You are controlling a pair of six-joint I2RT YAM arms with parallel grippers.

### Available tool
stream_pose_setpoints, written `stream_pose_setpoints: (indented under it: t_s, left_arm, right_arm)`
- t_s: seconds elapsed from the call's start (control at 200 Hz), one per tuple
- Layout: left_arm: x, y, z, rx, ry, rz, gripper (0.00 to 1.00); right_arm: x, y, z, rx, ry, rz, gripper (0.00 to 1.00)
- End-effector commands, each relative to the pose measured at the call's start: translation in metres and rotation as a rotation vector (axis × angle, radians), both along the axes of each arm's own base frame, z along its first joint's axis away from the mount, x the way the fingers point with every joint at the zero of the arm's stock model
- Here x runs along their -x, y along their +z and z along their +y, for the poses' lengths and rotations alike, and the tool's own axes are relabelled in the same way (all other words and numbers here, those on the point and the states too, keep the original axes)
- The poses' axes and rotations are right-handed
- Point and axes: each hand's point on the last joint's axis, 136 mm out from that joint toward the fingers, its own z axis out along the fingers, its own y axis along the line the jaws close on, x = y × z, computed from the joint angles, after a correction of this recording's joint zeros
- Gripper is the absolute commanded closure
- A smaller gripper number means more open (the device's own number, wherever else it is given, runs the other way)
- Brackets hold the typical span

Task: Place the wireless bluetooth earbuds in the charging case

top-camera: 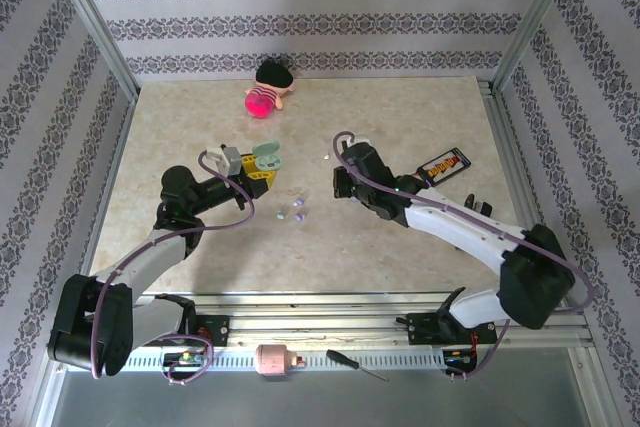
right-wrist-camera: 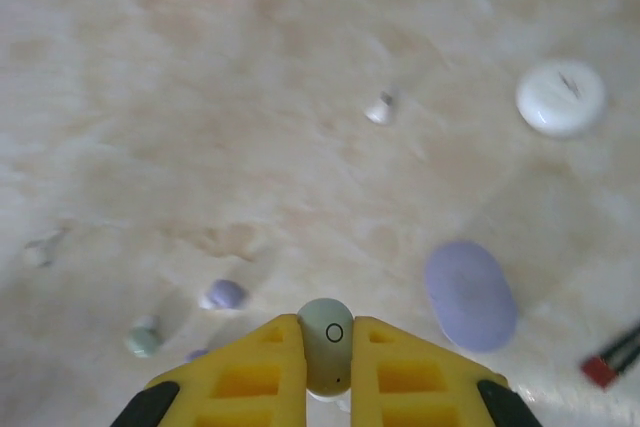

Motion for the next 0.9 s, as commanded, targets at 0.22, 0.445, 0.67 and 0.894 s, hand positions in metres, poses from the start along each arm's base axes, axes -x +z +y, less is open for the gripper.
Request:
stream_pose_setpoints:
  t_s: [0.22, 0.445, 0.67, 0.894]
  left_arm:
    - [0.008, 0.021, -0.007, 0.021, -0.061, -0.056, 0.69]
    - [0.014, 0.024, -0.01, 0.03, -0.109, -0.039, 0.69]
    - [0.019, 0.031, -0.013, 0.057, -0.145, -0.042, 0.69]
    - [0.021, 0.034, -0.013, 0.062, -0.158, -0.045, 0.7]
  right_arm:
    - [0.049, 0.127, 0.061, -0.134, 0.586, -0.39, 0.91]
    - [0.071, 0.16, 0.09, -0.243, 0.789, -0.443, 0.91]
    - [0.069, 0.165, 0.109, -0.248, 0.868, -0.459, 0.91]
    - [0.063, 0.157, 0.115, -0.221, 0.888, -0.449, 0.91]
